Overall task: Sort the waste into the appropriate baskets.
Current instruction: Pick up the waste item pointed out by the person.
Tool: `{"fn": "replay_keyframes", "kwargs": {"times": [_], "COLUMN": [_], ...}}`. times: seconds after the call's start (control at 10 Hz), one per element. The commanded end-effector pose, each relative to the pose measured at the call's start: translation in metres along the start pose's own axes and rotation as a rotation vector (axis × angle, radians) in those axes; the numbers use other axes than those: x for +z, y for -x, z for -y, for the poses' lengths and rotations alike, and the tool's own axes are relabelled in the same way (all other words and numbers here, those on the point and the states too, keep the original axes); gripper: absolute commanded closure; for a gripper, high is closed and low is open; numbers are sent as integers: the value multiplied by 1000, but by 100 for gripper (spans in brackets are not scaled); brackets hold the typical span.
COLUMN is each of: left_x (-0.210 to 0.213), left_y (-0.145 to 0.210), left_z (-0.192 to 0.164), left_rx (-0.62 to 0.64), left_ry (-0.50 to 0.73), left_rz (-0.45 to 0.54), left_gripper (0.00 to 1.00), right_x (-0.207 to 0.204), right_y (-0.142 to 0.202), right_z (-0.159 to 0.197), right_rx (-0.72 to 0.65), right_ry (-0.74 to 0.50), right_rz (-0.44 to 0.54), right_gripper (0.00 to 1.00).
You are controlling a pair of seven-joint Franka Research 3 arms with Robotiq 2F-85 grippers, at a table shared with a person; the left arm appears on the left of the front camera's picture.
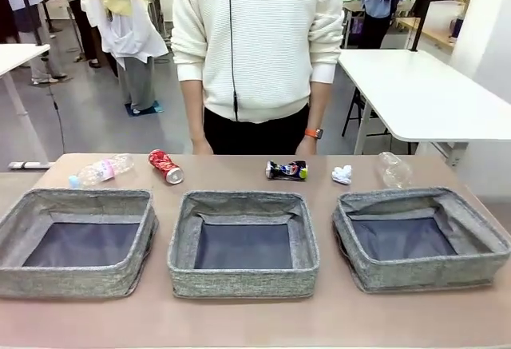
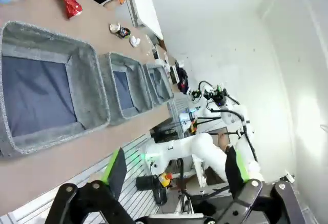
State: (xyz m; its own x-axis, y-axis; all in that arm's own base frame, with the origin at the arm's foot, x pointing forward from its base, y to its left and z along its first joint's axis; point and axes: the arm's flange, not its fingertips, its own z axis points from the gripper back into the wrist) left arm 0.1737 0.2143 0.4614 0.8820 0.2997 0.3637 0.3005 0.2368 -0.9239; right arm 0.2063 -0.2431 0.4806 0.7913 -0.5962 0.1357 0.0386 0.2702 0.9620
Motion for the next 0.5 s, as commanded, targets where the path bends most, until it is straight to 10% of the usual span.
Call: {"fn": "replay_keyframes", "kwargs": {"times": [0.0, 0.4], "left_x": [-30, -30], "left_y": [-13, -13], "left_z": [51, 51], "left_rx": [-134, -134], "left_ry": [-32, -32], "left_rz": [-74, -74], "left_gripper": [0, 0], "right_x": [-12, -12], "right_y": [17, 17], "right_z": [-40, -40], "right_rx": [104, 104], "right_ry": [13, 13], "right_rz": [-81, -81], "right_gripper": [0, 0]}}
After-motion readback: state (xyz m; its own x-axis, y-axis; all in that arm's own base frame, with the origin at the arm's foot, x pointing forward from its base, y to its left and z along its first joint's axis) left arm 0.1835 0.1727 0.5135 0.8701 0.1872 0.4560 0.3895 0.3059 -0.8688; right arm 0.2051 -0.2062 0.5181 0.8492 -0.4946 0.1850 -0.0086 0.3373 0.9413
